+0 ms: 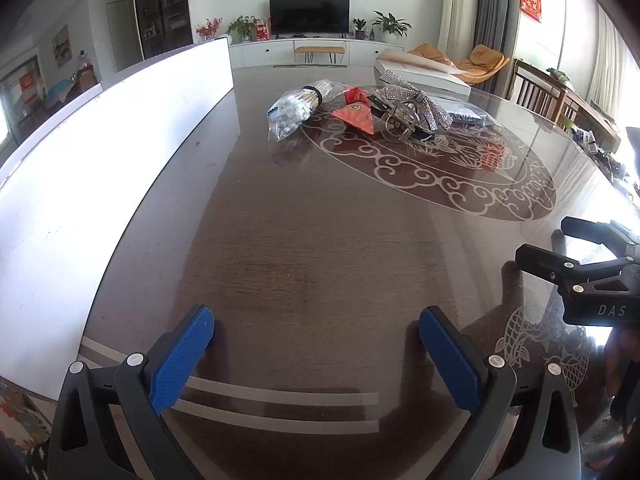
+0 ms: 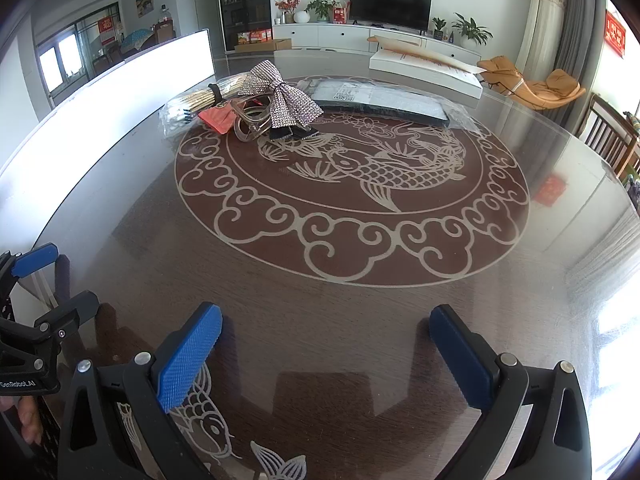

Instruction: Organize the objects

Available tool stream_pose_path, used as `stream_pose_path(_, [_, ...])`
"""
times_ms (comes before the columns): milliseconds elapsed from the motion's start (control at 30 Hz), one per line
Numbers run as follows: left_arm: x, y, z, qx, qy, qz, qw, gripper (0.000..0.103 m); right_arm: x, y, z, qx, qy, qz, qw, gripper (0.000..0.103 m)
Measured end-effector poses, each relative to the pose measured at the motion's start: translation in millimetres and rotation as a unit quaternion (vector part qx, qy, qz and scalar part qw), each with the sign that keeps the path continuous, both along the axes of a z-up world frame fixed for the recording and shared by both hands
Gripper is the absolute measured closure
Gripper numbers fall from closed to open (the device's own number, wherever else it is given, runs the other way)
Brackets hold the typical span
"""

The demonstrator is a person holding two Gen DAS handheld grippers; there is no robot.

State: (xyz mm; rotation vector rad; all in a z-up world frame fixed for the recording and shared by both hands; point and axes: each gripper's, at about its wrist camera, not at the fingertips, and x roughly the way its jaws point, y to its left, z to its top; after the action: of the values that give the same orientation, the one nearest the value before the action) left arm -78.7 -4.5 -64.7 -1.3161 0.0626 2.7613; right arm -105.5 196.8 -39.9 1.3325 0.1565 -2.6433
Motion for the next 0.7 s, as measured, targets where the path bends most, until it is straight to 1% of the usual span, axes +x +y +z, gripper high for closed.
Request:
stream_pose_path(367, [1,-1,0,-0.001,-0.001,-0.005,1.0000,0.000,0,0,0,0.000,0.000,0.000,1.000,0.000])
stream_pose_path(567, [-1,-18,1,-0.001,-0.021,0.026,0.9994,0.000,0,0,0,0.000,0.000,0.000,1.000,0.000])
stream_pose_path(700, [1,-21,0,-0.002,-0.015,0.032,0.9994,0.000,0,0,0,0.000,0.000,0.000,1.000,0.000])
